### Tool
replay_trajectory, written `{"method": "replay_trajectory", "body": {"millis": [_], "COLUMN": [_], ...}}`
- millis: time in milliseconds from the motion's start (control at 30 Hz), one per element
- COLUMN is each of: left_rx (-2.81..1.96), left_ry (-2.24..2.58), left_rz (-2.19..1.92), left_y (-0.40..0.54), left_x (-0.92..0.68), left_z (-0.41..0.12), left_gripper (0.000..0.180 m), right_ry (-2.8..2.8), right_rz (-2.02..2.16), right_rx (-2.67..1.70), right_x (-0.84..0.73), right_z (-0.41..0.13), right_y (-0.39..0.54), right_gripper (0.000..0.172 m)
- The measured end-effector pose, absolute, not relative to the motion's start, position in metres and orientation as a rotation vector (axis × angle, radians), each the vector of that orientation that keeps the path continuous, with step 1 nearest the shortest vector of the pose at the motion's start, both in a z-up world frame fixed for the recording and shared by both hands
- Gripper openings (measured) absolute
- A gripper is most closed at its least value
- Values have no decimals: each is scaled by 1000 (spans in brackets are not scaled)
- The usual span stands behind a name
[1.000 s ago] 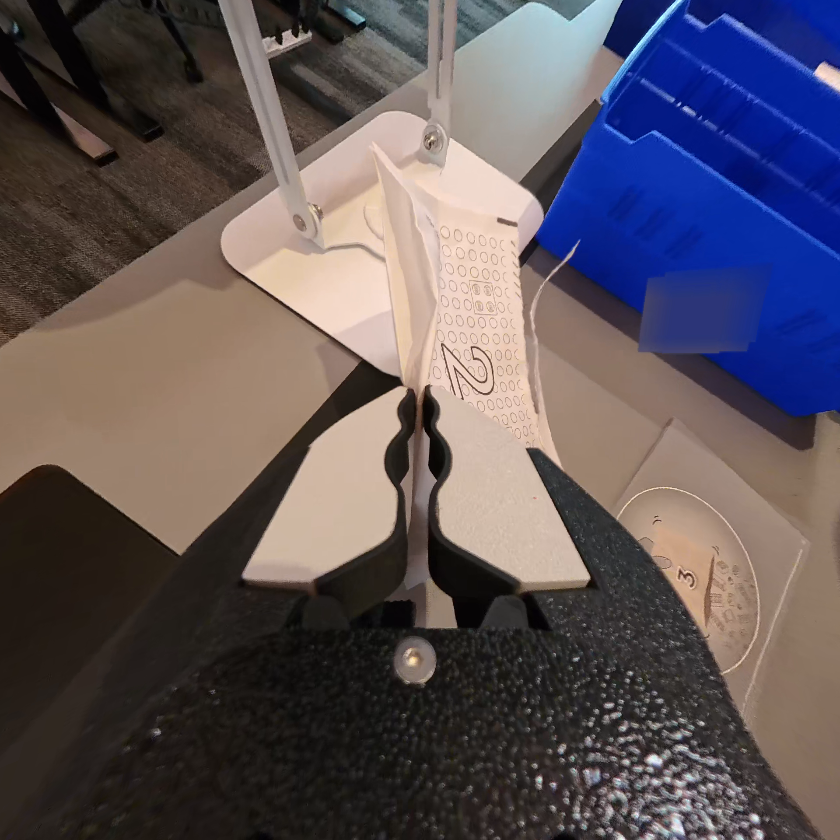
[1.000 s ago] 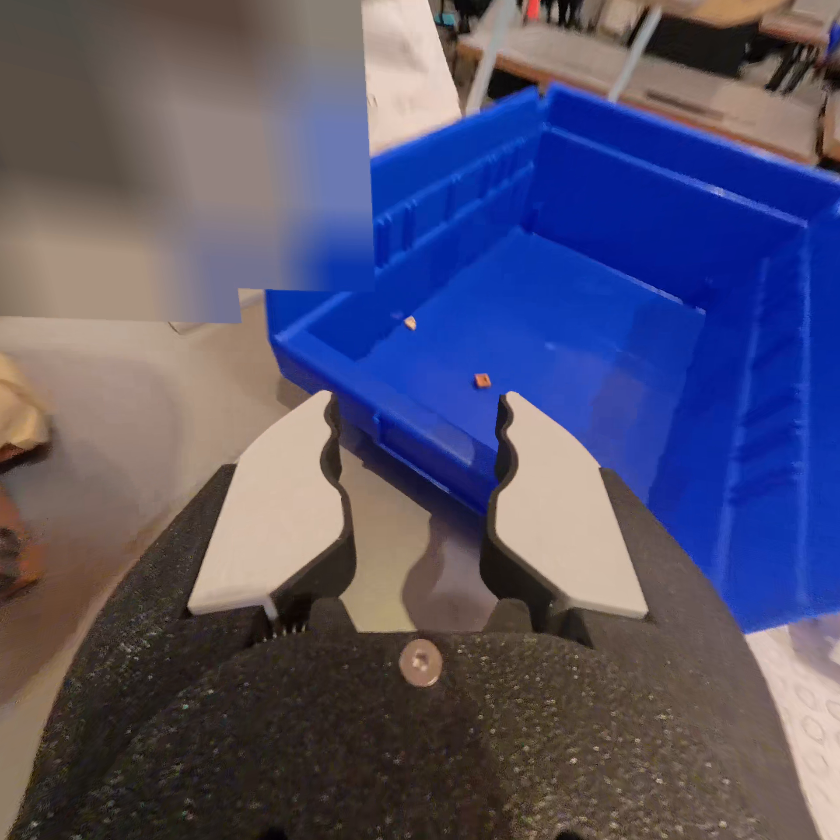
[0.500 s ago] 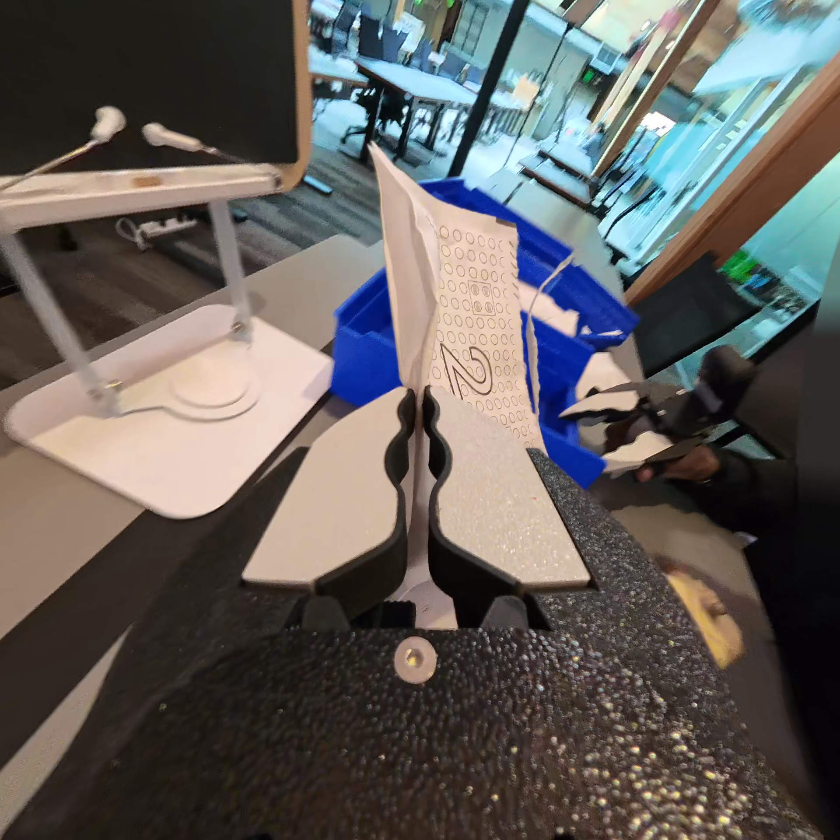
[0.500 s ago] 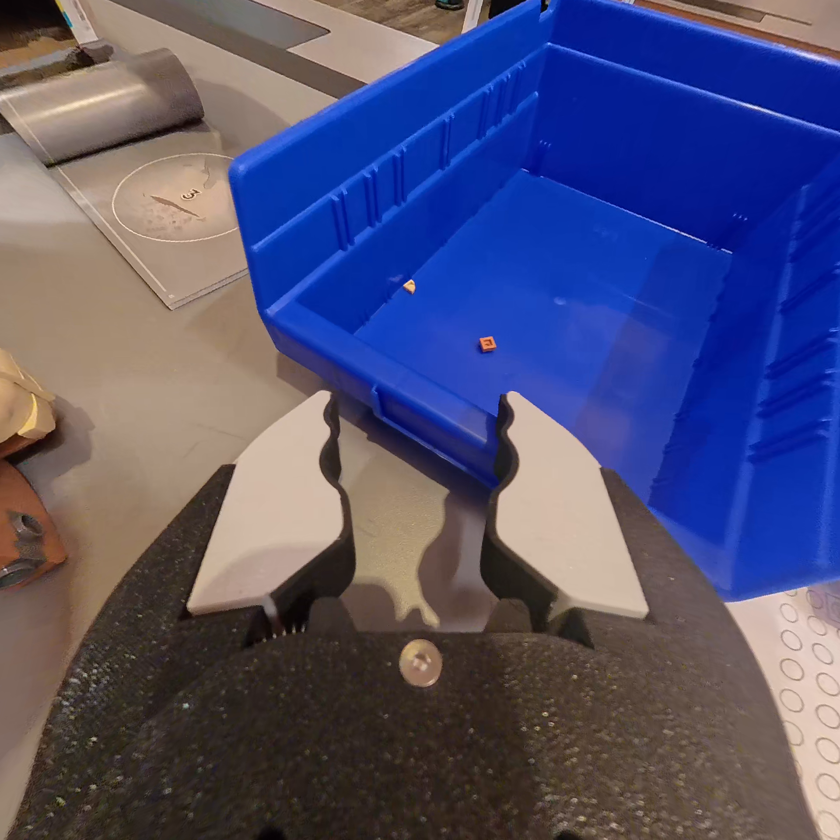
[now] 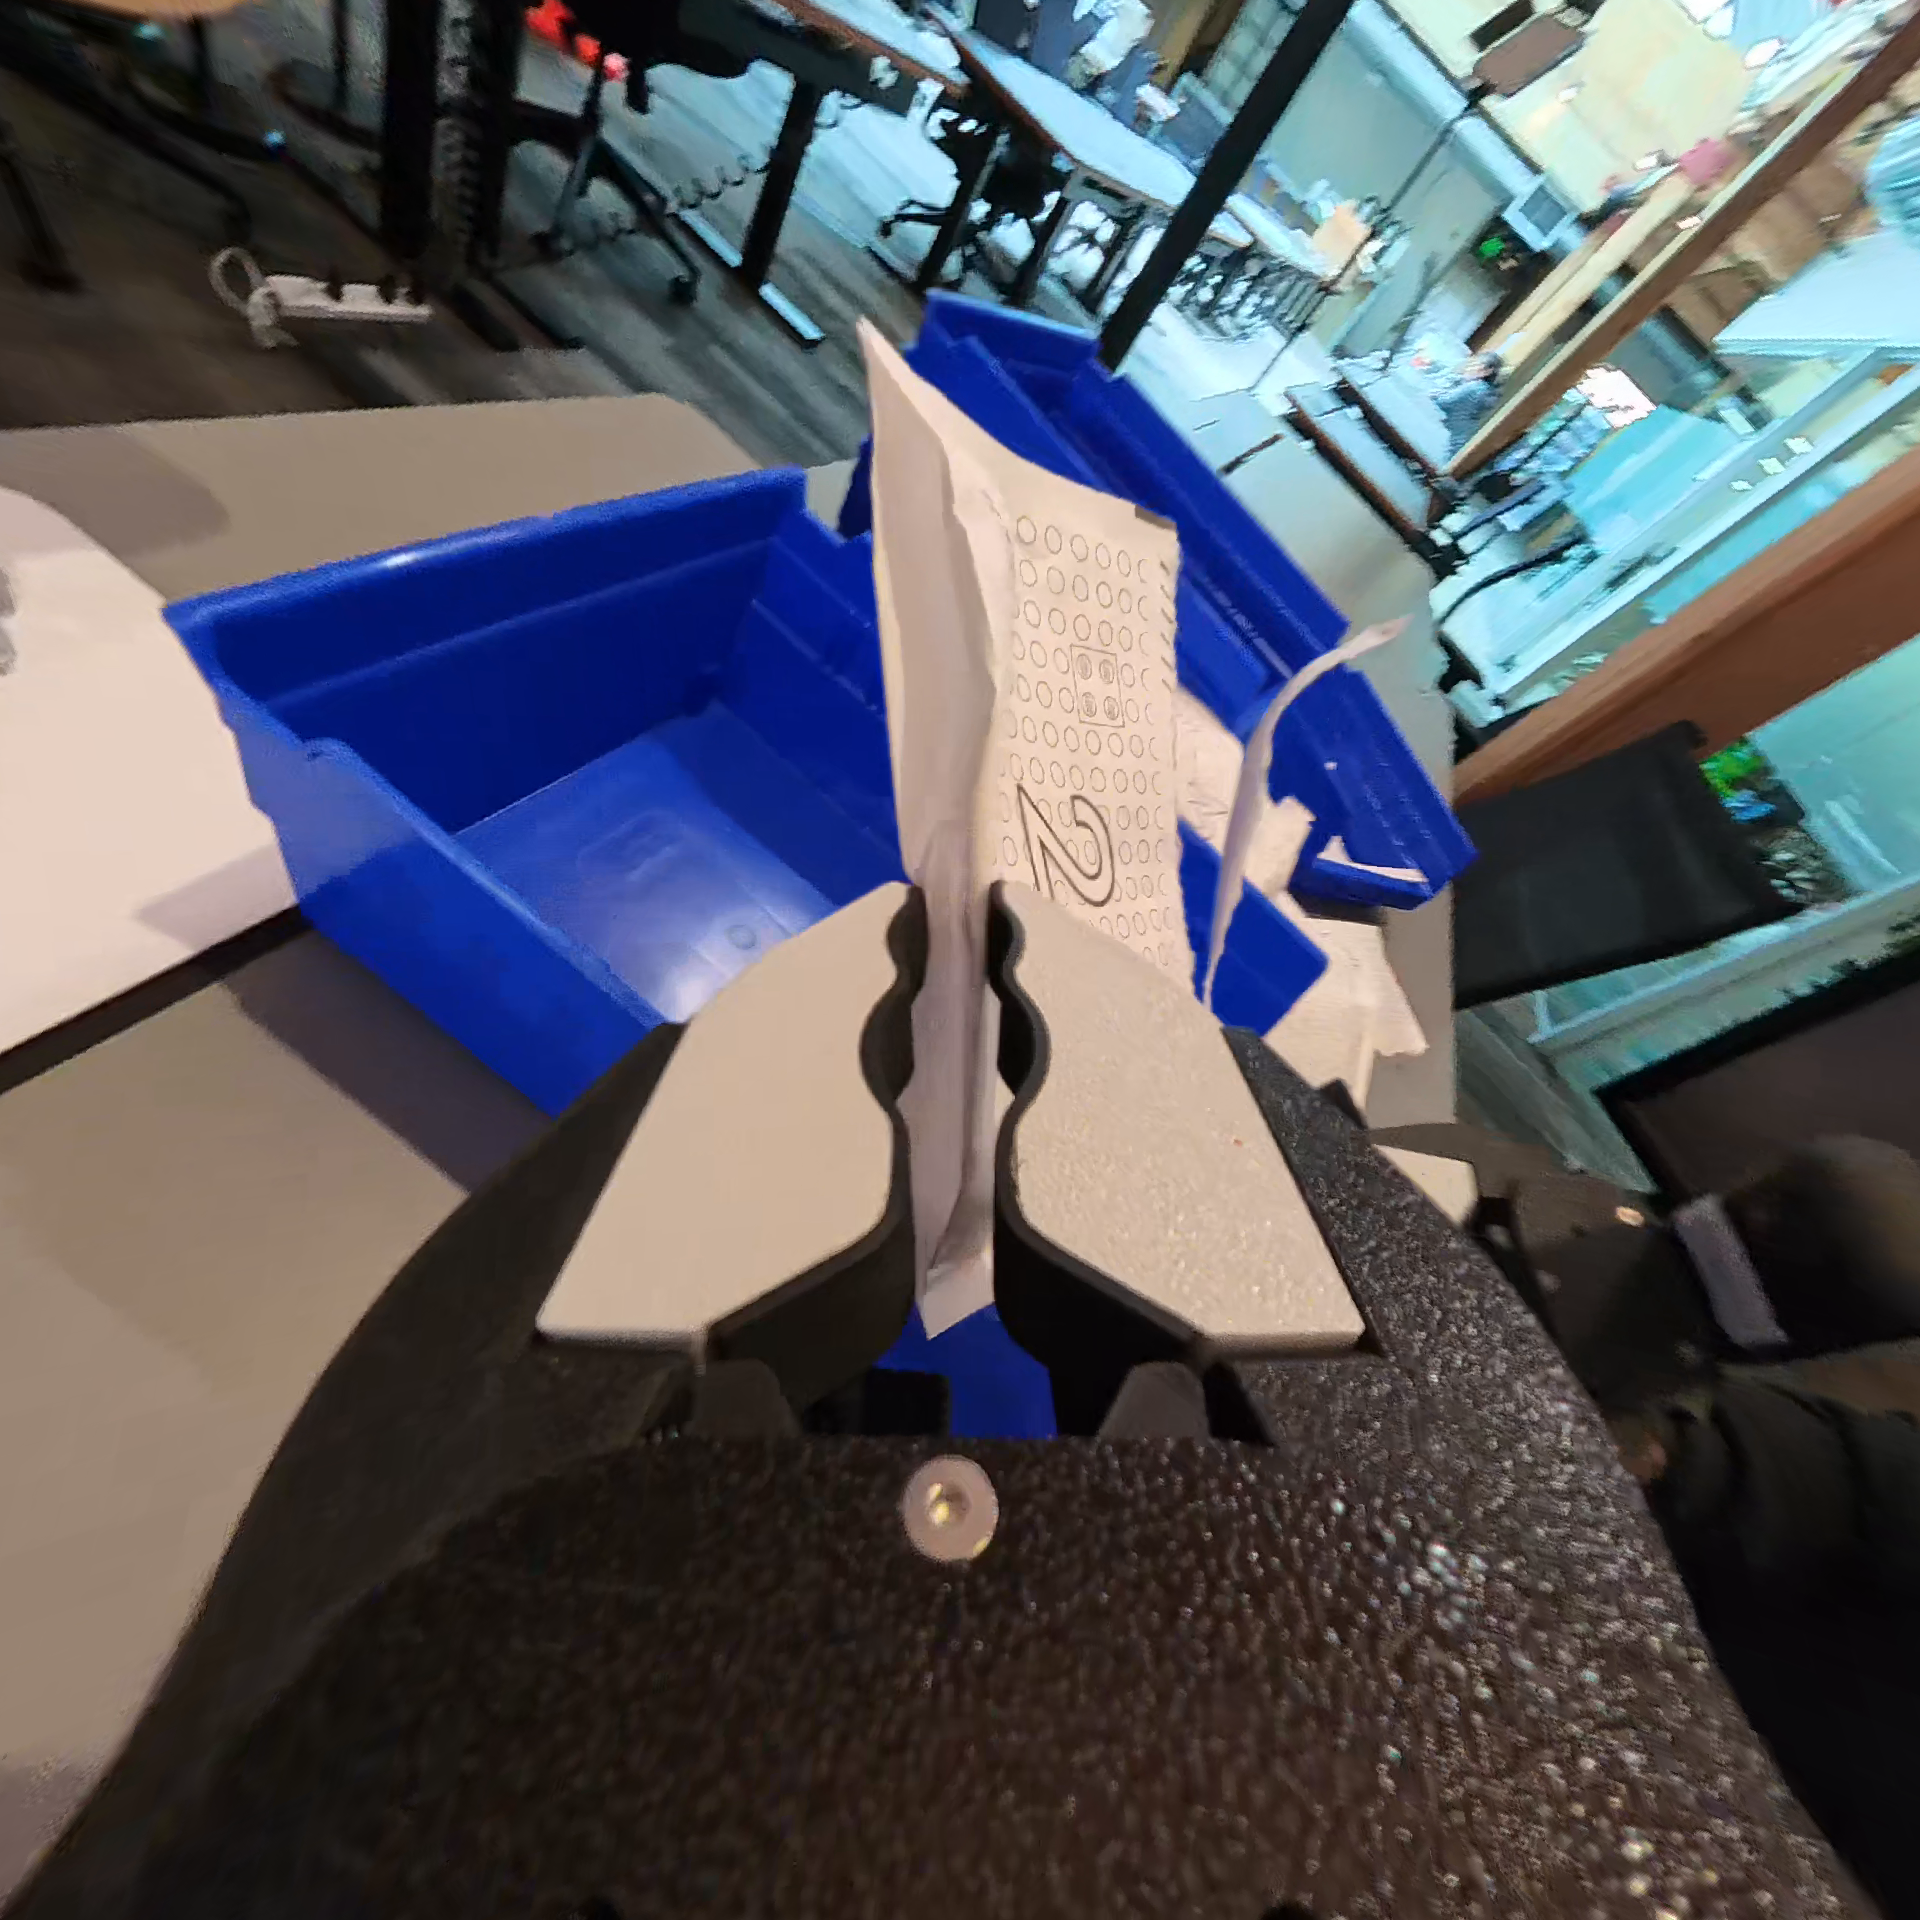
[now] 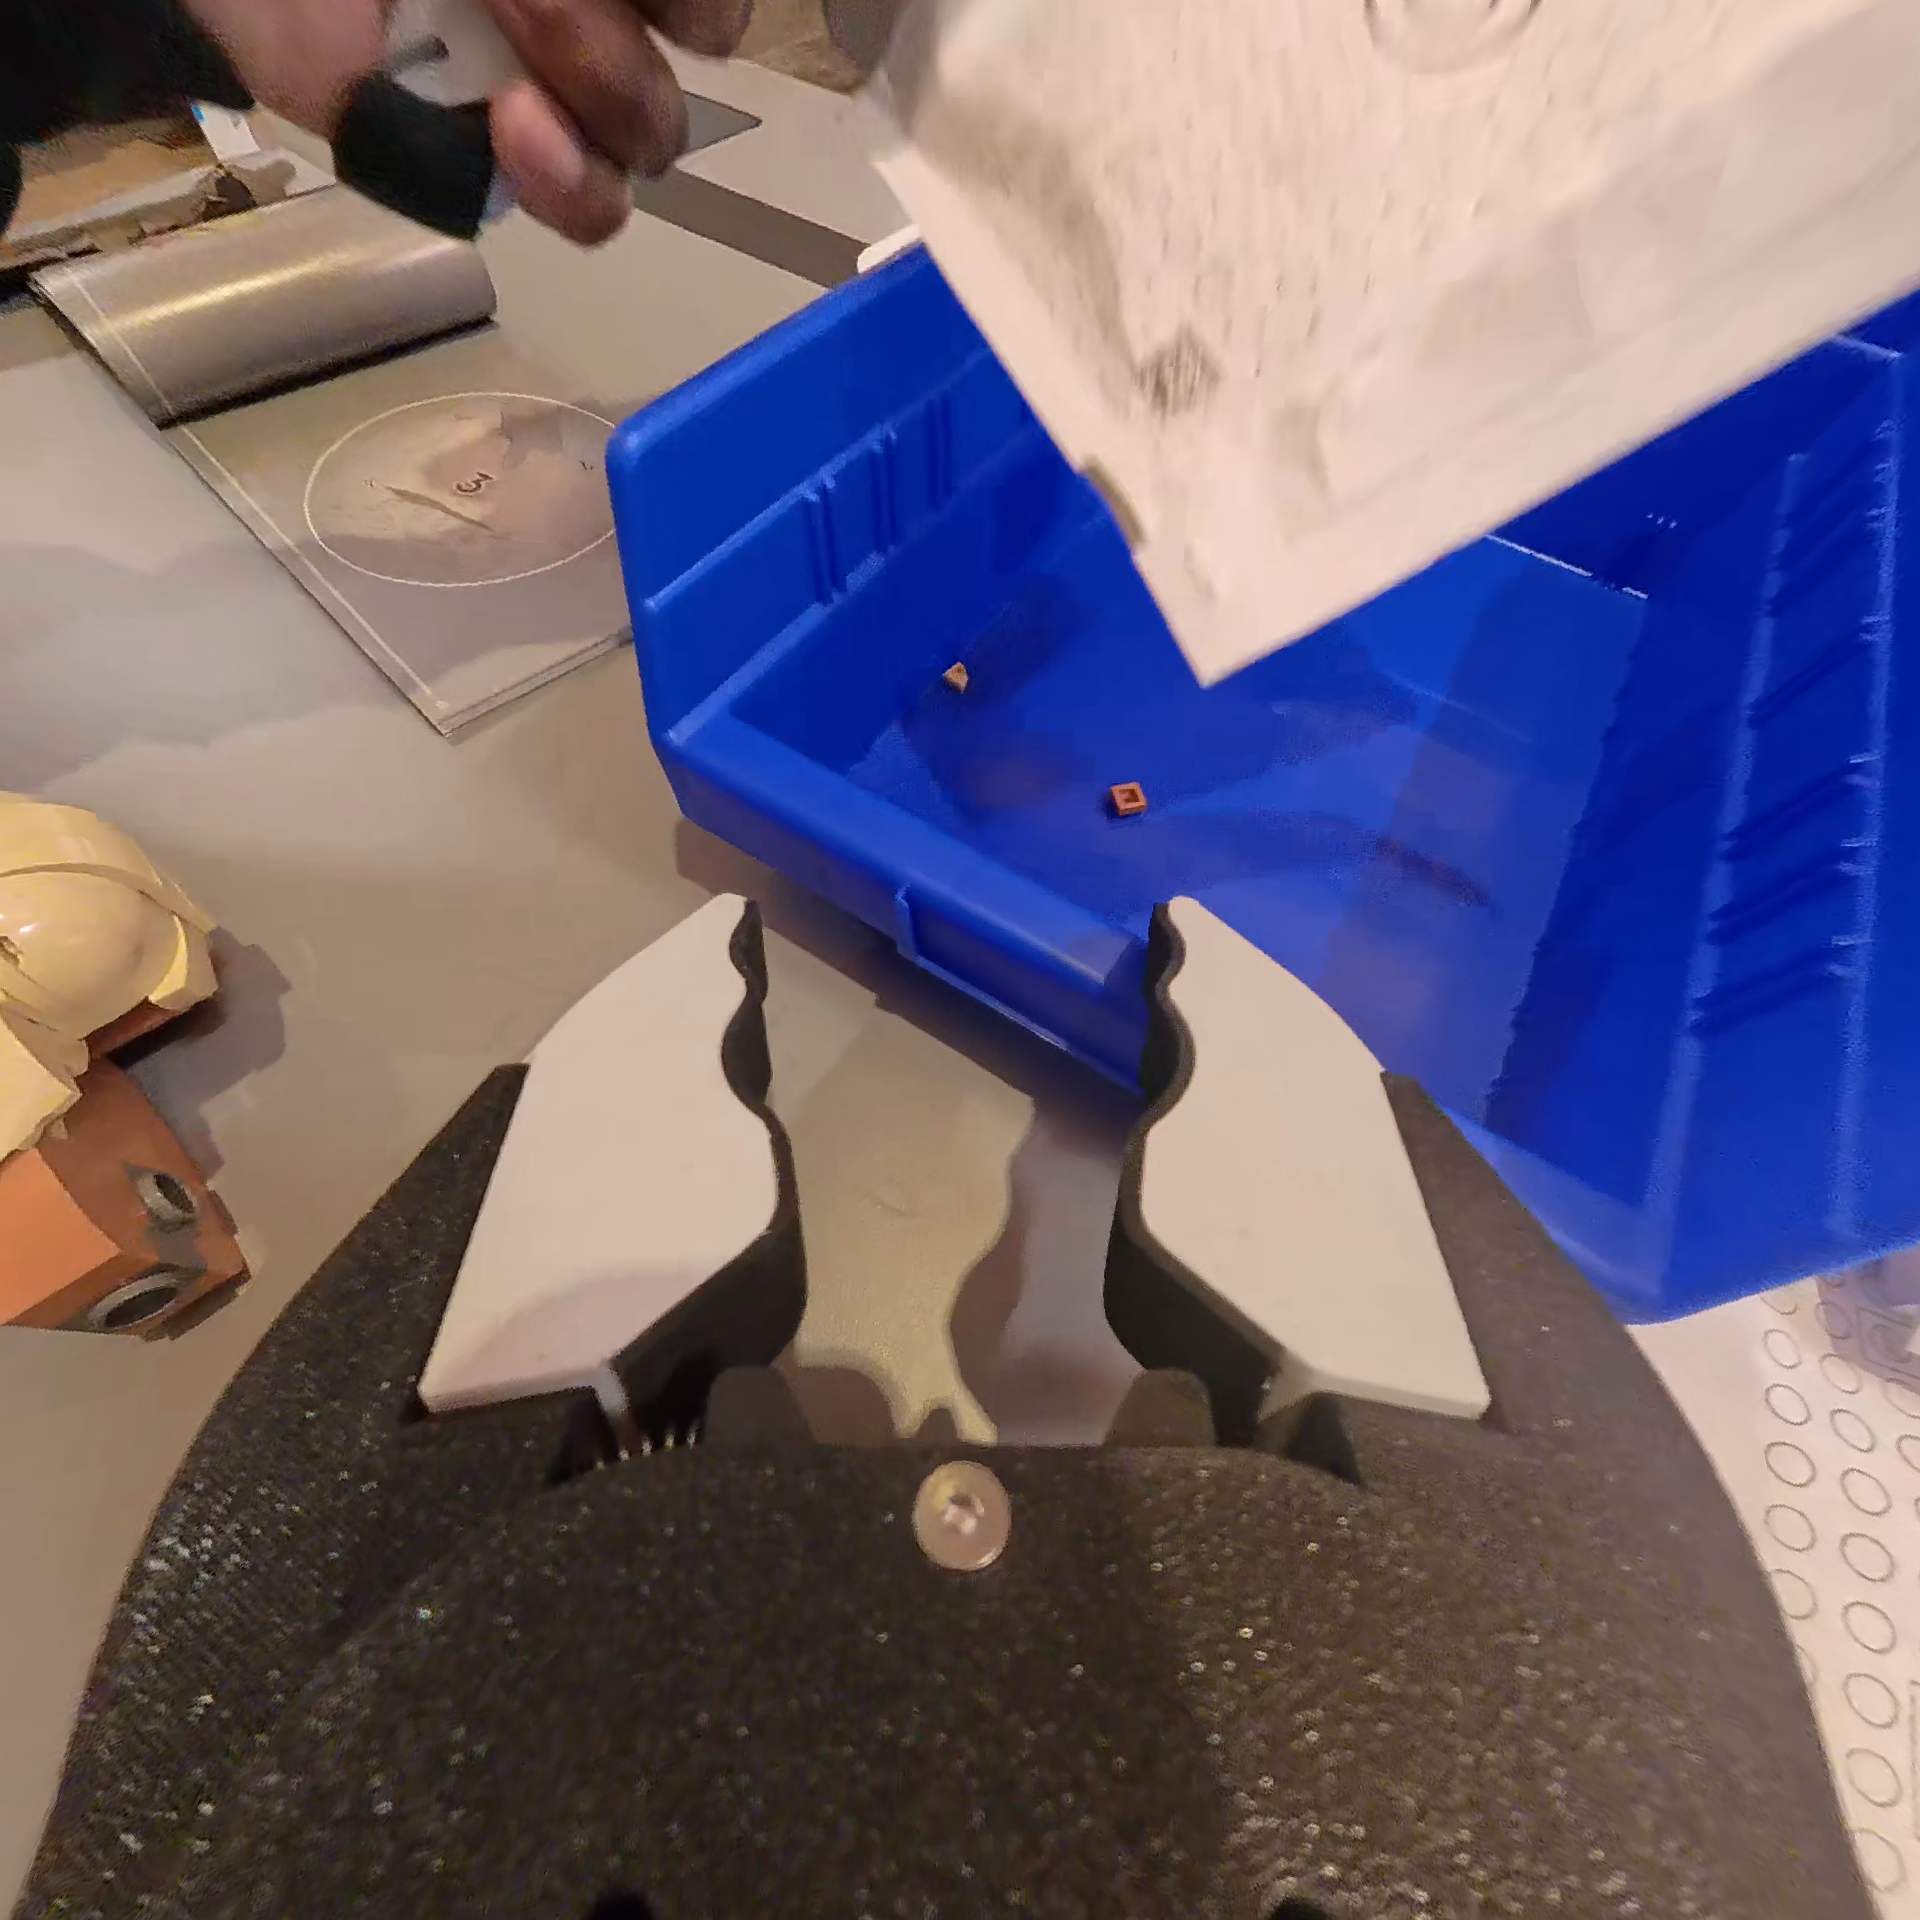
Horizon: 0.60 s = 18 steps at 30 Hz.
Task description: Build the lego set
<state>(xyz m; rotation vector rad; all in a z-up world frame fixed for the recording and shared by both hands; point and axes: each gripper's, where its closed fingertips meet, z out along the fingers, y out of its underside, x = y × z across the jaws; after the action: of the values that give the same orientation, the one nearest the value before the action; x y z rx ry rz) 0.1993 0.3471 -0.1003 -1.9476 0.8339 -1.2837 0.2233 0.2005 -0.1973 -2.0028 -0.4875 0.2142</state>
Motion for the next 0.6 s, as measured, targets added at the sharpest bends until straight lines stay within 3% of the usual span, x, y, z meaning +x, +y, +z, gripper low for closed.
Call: {"method": "replay_trajectory", "body": {"millis": [200,600], "left_rx": [-2039,-1805], "left_ry": [851,1221], "left_rz": [-1126,-1021], "left_y": [338,257], "left_x": [207,190], "left_z": [-119,-115], "left_gripper": [46,52], "right_ry": [-453,-470], "right_rz": [253,291], "right_rx": [-1999,-1975], "right_x": [228,223], "right_z": [-194,-189], "right_y": [201,199], "right_gripper": [70,69]}}
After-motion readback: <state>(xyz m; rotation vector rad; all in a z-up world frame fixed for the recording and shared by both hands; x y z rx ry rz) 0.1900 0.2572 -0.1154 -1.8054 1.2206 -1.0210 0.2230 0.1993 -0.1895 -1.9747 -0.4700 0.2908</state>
